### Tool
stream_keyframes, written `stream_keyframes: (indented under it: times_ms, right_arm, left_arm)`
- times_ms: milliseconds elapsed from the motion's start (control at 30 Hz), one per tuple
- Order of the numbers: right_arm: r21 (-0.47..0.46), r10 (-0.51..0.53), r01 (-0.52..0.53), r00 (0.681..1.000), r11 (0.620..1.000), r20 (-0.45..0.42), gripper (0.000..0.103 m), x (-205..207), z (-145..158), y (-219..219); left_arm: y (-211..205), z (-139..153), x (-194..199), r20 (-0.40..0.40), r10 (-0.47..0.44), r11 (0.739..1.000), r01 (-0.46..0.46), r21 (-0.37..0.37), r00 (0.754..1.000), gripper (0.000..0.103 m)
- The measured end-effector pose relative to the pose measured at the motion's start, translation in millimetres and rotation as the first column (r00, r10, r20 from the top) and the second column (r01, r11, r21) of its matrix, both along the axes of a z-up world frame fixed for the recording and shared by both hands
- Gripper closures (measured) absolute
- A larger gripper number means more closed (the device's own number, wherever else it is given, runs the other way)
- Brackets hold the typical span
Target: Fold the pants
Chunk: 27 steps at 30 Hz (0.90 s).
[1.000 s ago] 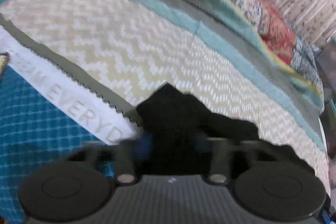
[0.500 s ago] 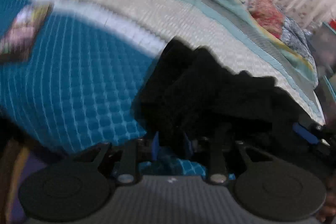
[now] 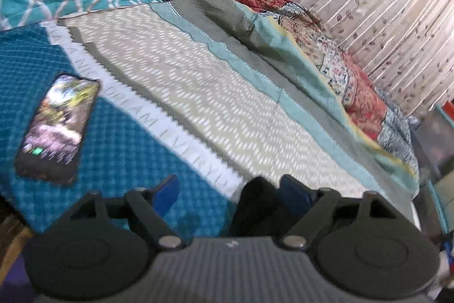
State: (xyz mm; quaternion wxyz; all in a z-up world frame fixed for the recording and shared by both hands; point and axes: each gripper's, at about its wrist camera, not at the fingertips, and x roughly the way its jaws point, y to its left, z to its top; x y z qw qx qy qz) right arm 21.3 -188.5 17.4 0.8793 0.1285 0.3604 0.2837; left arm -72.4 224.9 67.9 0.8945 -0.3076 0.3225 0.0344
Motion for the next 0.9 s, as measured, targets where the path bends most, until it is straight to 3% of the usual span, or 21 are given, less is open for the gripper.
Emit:
stream_keyframes:
  times_ms: [100,233,267,300,333,400,467,533,600,667,767,833,900]
  right_arm:
    - [-0.04,0.033,-0.032,0.999,0.999,0.034,0.042,-1,-3,10]
    - [-0.171,0.114,-0.103,0.992,0.98,0.054,0.039,-3,-11,34]
    - [-0.222,0.119,-0.104,0.991,0.969,0.055,0.045,-3,-17,38]
    - [-0.271,0.116,-0.1,0.992,0.957,0.042,0.059,-1,-26,42]
    - [-0.29,0.105,-0.093,0.994,0.952,0.026,0.101,1,-32,41]
    - [-0.25,0.081,-0.079,0.997,0.965,-0.002,0.099,4,-33,31]
    - [-0.204,0.072,-0.065,0.997,0.977,0.026,0.099,0,-17,22]
    - [-0.178,0.095,-0.077,0.99,0.981,0.1,0.099,-11,5,17]
    - [-0.183,0.109,-0.087,0.988,0.979,0.111,0.099,-17,14,13]
    - [-0.165,0.12,-0.111,0.992,0.98,0.046,0.099,-20,6,9]
    - [-0.21,0.139,-0.151,0.988,0.966,-0.071,0.099,-25,-27,17]
    - [-0.216,0.134,-0.142,0.99,0.966,-0.051,0.099,-31,-31,19]
    - [-0.207,0.143,-0.149,0.989,0.967,-0.045,0.093,-31,-22,20]
  left_arm:
    - [-18,-7,39,-0.025,-0.127,0.991,0.128,0.038,0.992,0.004]
    - [-53,-37,75,-0.149,-0.288,0.955,0.296,0.032,0.946,0.004]
    - [-65,-45,79,-0.179,-0.305,0.947,0.317,0.045,0.935,0.018]
    - [-75,-49,76,-0.188,-0.312,0.942,0.329,0.066,0.931,0.04]
    - [-84,-49,76,-0.191,-0.307,0.936,0.332,0.114,0.932,0.049]
    - [-86,-43,71,-0.156,-0.282,0.945,0.302,0.129,0.947,0.064]
    - [-72,-30,67,-0.093,-0.225,0.97,0.233,0.077,0.97,0.068]
    - [-57,-22,63,-0.042,-0.161,0.985,0.164,0.062,0.986,0.068]
    - [-47,-24,66,-0.051,-0.13,0.99,0.132,0.05,0.99,0.068]
    - [-46,-35,73,-0.083,-0.131,0.988,0.136,0.068,0.988,0.067]
    - [-60,-49,80,-0.114,-0.146,0.97,0.165,0.178,0.983,0.061]
    - [-61,-54,79,-0.126,-0.131,0.97,0.153,0.189,0.983,0.056]
    - [-55,-53,77,-0.13,-0.118,0.976,0.139,0.166,0.984,0.043]
